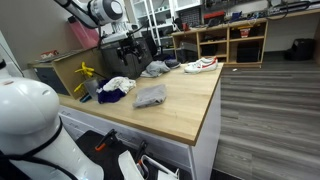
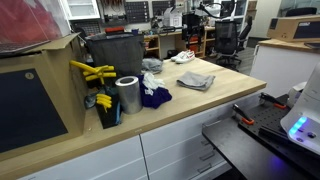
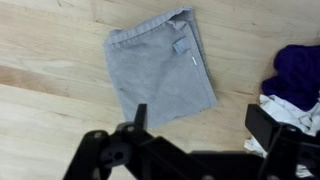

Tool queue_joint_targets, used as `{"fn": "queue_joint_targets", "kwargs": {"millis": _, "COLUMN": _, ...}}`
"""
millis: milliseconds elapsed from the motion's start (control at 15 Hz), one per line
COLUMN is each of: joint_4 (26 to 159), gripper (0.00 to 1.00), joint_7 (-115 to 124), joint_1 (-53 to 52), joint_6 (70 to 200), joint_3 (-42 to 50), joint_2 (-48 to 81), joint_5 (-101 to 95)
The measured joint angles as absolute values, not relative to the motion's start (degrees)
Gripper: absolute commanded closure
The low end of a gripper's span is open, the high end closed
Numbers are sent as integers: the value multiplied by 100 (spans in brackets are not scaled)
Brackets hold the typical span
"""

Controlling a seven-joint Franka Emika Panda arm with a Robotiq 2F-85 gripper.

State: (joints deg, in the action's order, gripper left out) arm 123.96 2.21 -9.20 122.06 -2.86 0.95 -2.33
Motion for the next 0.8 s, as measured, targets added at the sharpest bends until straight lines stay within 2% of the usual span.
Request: {"fn": "queue_joint_targets", "kwargs": {"millis": 800, "joint_4": 11747, "gripper": 0, "joint_7": 742, "joint_1": -958, "joint_6": 11227, "joint_3": -824, "joint_2": -568, "joint_5": -64}}
